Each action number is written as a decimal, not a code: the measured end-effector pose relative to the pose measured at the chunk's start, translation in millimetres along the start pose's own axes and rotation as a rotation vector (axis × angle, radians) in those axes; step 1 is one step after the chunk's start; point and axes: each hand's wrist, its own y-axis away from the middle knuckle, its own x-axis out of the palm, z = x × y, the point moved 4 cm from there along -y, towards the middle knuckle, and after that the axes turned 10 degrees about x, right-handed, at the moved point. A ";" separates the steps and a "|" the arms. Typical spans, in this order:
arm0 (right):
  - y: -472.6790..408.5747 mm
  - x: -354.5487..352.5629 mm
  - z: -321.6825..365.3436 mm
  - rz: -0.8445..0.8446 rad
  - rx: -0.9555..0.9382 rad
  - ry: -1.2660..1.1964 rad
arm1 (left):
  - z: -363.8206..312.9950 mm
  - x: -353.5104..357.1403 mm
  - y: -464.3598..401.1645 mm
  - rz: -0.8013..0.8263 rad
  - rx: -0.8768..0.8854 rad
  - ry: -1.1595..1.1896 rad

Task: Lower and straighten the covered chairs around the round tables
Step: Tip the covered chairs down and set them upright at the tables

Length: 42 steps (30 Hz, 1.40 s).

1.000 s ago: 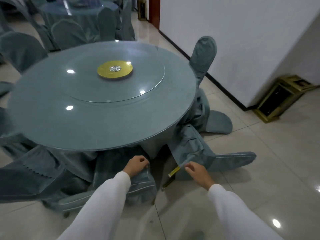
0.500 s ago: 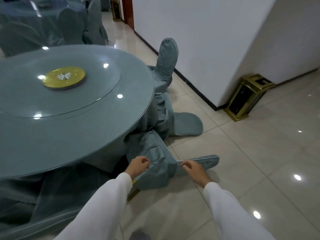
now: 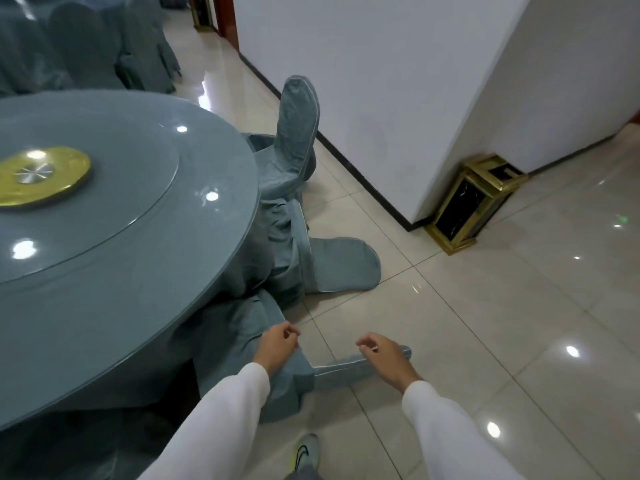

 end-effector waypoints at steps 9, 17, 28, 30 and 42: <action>-105.3 -73.8 -14.5 0.067 -0.012 0.057 | -40.6 39.5 -95.6 0.042 -0.053 0.049; -203.2 -132.2 -52.4 0.157 -0.056 0.103 | -57.2 99.6 -157.5 -0.108 -0.173 0.195; -298.0 -158.4 -114.5 0.463 -0.179 0.349 | -68.8 200.0 -162.7 -0.445 -0.359 0.340; -306.9 -156.8 -126.1 0.489 -0.182 0.371 | -65.6 216.6 -159.6 -0.460 -0.373 0.341; -359.7 -122.4 -247.8 0.544 -0.098 0.528 | 3.1 318.9 -177.5 -0.295 -0.413 0.167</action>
